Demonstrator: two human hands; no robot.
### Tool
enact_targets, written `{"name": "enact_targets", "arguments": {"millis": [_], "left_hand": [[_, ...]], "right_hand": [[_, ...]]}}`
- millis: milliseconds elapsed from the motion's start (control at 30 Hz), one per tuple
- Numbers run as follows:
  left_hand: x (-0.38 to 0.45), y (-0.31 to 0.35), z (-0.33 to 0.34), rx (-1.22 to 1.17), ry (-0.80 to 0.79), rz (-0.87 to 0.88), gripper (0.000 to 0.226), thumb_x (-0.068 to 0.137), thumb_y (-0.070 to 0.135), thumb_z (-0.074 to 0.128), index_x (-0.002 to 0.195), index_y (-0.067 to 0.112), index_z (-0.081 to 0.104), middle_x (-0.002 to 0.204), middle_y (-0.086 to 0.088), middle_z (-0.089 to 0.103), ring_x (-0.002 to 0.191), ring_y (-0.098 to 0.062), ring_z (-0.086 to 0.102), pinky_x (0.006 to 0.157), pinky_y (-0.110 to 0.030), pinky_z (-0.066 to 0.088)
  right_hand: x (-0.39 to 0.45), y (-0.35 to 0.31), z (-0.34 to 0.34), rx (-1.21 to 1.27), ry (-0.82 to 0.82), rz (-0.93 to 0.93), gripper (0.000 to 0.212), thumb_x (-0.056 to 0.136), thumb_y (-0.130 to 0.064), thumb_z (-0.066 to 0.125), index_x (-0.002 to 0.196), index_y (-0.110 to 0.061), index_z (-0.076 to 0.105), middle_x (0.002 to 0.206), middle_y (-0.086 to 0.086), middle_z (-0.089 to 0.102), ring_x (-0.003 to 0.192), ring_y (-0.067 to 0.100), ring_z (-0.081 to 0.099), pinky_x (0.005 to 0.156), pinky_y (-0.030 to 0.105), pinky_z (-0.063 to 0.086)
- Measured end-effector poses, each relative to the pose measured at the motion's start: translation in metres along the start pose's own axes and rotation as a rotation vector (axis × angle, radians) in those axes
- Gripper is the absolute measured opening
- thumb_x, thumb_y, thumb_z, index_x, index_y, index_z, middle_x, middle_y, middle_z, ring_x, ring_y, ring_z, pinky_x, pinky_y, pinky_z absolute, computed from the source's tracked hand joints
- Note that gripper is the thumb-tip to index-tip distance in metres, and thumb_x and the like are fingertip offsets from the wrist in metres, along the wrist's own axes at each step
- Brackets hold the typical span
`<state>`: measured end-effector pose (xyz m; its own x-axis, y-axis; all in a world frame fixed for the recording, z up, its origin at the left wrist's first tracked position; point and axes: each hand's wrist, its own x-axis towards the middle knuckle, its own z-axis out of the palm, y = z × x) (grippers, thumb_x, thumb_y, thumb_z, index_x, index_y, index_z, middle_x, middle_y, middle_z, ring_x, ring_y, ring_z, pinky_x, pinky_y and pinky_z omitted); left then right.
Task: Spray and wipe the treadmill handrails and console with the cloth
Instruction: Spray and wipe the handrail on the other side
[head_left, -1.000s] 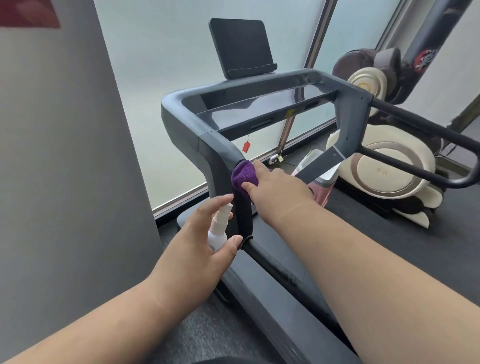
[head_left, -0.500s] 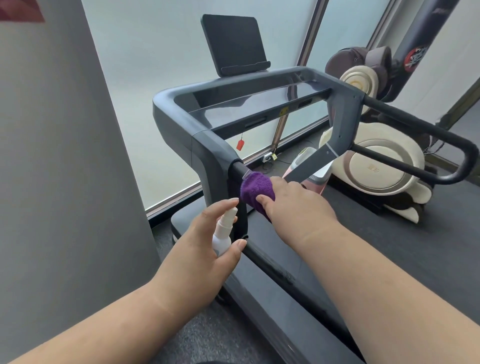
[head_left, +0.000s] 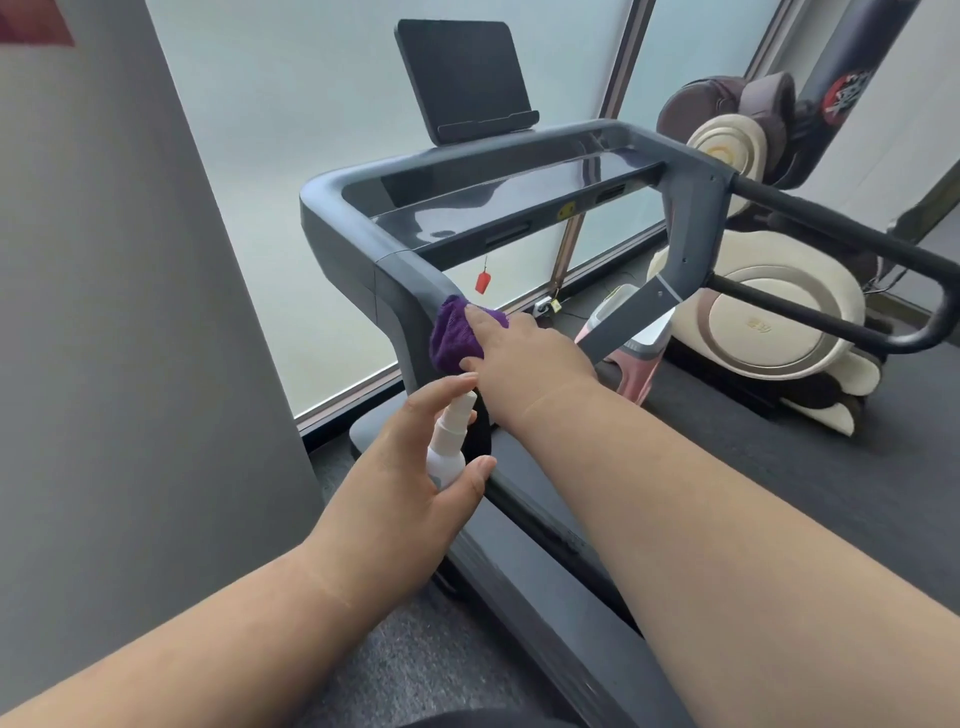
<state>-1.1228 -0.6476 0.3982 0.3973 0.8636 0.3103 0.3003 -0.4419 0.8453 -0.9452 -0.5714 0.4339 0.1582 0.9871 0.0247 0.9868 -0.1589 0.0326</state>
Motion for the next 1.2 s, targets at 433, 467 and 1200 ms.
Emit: {"name": "enact_targets", "arguments": {"millis": [433,467,1200], "left_hand": [[-0.051,0.066,0.098,0.010,-0.041,0.050,0.062,0.086,0.042,0.068,0.132,0.065,0.035,0.124,0.026,0.056,0.095,0.000,0.063,0.078,-0.028,0.051],[-0.057,0.072,0.106,0.017,-0.045,0.053,0.062,0.086,0.044,0.068,0.133,0.065,0.034,0.124,0.026,0.056,0.093,0.000,0.063,0.077,-0.027,0.050],[-0.155,0.132,0.185,0.089,-0.035,-0.113,0.056,0.084,0.050,0.066,0.127,0.068,0.036,0.119,0.037,0.055,0.049,-0.008,0.055,0.056,-0.023,0.048]], "right_hand": [[-0.182,0.139,-0.002,0.173,-0.023,0.011,0.058,0.096,-0.062,0.037,0.148,-0.047,0.017,0.130,0.005,0.050,0.109,0.035,0.057,0.077,0.042,0.045],[-0.198,0.151,-0.002,0.198,-0.022,0.018,0.058,0.095,-0.063,0.038,0.147,-0.048,0.017,0.131,0.004,0.051,0.108,0.034,0.058,0.079,0.043,0.047],[-0.366,0.236,0.158,0.984,0.461,0.050,0.069,0.087,-0.037,0.068,0.142,-0.027,0.028,0.134,0.005,0.044,0.120,0.022,0.051,0.105,0.018,0.035]]}}
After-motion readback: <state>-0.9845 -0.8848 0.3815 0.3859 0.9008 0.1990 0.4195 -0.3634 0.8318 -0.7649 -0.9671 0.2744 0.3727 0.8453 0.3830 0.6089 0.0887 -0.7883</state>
